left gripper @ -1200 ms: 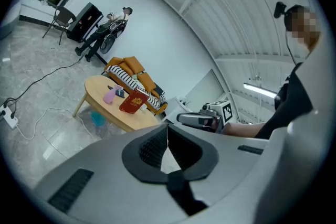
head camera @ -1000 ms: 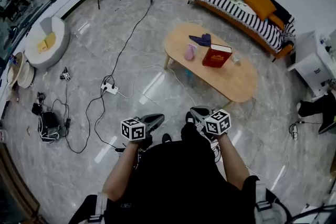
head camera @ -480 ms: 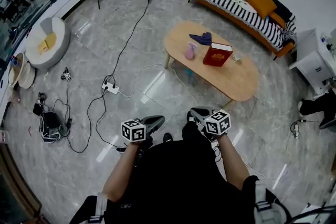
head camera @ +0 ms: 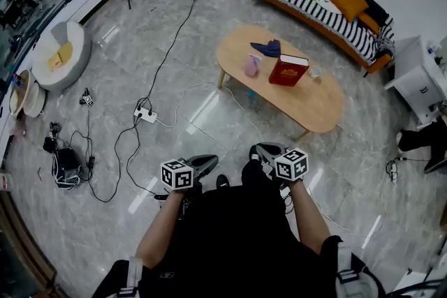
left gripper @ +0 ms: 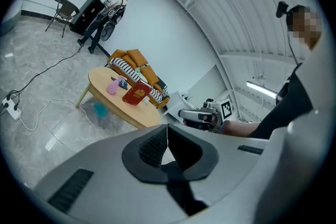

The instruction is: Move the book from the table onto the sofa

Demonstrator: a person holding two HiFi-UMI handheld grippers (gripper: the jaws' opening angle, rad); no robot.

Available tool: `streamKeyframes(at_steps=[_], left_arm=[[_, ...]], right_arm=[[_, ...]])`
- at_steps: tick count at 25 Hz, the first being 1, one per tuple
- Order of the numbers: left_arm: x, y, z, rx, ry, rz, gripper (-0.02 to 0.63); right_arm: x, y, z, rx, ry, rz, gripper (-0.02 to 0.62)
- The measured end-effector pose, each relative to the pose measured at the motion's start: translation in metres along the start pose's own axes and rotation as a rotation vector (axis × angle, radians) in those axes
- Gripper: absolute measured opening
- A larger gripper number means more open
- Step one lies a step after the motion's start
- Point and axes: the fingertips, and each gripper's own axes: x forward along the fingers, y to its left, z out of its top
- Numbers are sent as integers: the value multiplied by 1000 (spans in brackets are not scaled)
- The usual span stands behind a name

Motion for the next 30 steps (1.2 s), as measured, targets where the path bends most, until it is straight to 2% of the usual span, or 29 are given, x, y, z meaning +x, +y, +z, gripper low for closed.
streamKeyframes(at_steps=[5, 8, 10, 15, 21, 30], left_arm=[[4, 4, 6, -26, -14, 13, 12], [9, 7, 10, -32, -9, 19, 12], [11, 10, 15, -40, -11, 25, 12], [32, 17, 29, -59, 9, 31, 12], [78, 17, 45, -72, 39, 35, 12], [145, 15, 76, -107, 32, 96, 12]], right_arm=[[-10, -25, 6, 93, -60, -32, 8], [-34, -67, 19, 177, -143, -105, 8], [-50, -91, 27, 179, -157, -146, 8], [-62, -124, 35, 154, -119, -174, 8], [-53, -151, 27, 166, -59, -146, 9], [-67, -239, 21, 131, 93, -120, 9]])
